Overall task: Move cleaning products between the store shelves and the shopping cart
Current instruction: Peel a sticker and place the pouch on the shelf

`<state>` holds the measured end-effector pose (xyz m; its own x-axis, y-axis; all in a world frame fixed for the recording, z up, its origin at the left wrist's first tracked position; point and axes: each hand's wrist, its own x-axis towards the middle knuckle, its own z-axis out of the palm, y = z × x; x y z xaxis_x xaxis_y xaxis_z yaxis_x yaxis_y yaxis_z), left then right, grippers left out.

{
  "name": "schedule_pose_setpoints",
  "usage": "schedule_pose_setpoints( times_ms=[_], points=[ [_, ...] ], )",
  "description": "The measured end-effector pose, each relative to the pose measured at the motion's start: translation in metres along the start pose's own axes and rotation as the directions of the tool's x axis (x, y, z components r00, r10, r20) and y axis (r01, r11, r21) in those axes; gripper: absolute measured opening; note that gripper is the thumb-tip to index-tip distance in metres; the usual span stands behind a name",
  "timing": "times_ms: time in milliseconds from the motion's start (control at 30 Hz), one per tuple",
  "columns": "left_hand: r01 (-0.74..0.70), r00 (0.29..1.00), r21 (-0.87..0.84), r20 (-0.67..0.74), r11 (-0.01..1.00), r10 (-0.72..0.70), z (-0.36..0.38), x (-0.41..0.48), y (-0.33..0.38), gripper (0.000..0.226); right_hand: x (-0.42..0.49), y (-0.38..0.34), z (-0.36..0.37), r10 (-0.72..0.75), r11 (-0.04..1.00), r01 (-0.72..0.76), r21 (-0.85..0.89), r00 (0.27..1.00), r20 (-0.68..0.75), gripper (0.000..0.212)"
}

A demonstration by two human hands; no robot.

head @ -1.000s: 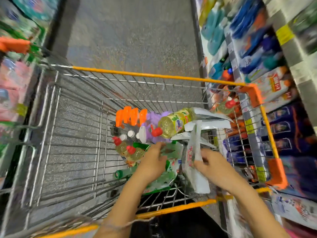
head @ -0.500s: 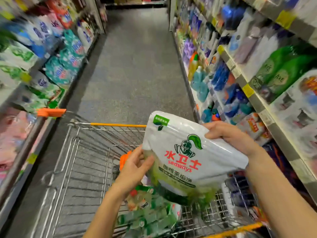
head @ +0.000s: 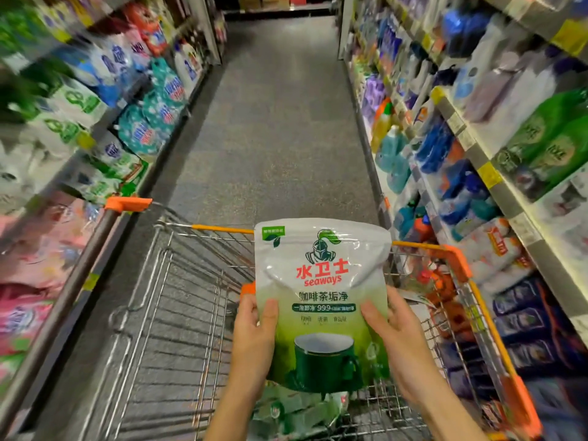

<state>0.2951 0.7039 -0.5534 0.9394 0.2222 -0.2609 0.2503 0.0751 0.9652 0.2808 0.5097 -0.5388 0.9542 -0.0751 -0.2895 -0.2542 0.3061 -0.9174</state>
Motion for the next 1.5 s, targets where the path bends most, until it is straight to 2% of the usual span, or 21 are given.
schedule_pose_setpoints(
  times_ms=[100, 233, 433, 533, 667, 800, 967, 1033, 1133, 1200, 1300, 1500],
  points=[
    [0.016, 1.0, 0.019, -0.027, 1.0, -0.015, 0.003, -0.004, 0.0, 0.007, 0.002, 0.002, -0.002, 0.018, 0.999, -0.019, -0.031, 0.999, -0.047, 0.031],
    [0.001, 0.999, 0.031, -0.043, 1.0, 0.0, 0.008, -0.012, 0.006, 0.014, 0.001, -0.005, -0.005, 0.003, 0.998, -0.007, -0.068, 0.998, -0.056, 0.027],
    [-0.039, 0.997, 0.096, -0.069, 0.995, 0.046, 0.017, -0.023, 0.022, 0.011, -0.014, -0.016, -0.011, -0.046, 0.998, 0.044, -0.038, 0.997, -0.059, 0.023],
    [-0.098, 0.995, 0.114, 0.009, 0.989, 0.098, 0.019, -0.032, 0.03, 0.01, -0.029, -0.021, -0.015, -0.092, 0.996, 0.09, -0.025, 0.991, -0.095, 0.029],
    [-0.188, 0.975, 0.063, 0.13, 0.98, 0.179, 0.027, -0.042, 0.042, 0.008, -0.058, -0.034, -0.019, -0.201, 0.979, 0.195, -0.056, 0.964, -0.175, 0.049],
    [-0.257, 0.926, 0.03, 0.293, 0.966, 0.238, 0.031, -0.06, 0.054, 0.006, -0.101, -0.044, -0.023, -0.318, 0.948, 0.306, -0.086, 0.909, -0.268, 0.045],
    [-0.305, 0.825, -0.041, 0.487, 0.952, 0.285, 0.032, -0.101, 0.066, 0.005, -0.176, -0.046, -0.022, -0.411, 0.907, 0.409, -0.095, 0.816, -0.407, 0.033],
    [-0.323, 0.779, -0.061, 0.549, 0.944, 0.302, 0.035, -0.122, 0.068, 0.006, -0.21, -0.044, -0.023, -0.44, 0.887, 0.45, -0.1, 0.76, -0.478, 0.025],
    [-0.316, 0.692, -0.112, 0.653, 0.942, 0.31, 0.041, -0.162, 0.065, 0.009, -0.266, -0.037, -0.027, -0.482, 0.853, 0.503, -0.14, 0.655, -0.581, 0.028],
    [-0.311, 0.621, -0.112, 0.728, 0.944, 0.291, 0.048, -0.193, 0.062, 0.015, -0.308, -0.032, -0.032, -0.493, 0.836, 0.521, -0.173, 0.575, -0.653, 0.027],
    [-0.282, 0.493, -0.142, 0.827, 0.949, 0.27, 0.063, -0.243, 0.058, 0.008, -0.372, -0.025, -0.039, -0.5, 0.818, 0.527, -0.23, 0.454, -0.737, 0.03],
    [-0.301, 0.253, -0.215, 0.921, 0.929, 0.295, 0.082, -0.358, 0.051, 0.02, -0.497, -0.007, -0.051, -0.471, 0.778, 0.563, -0.279, 0.229, -0.852, 0.032]
  ],
)
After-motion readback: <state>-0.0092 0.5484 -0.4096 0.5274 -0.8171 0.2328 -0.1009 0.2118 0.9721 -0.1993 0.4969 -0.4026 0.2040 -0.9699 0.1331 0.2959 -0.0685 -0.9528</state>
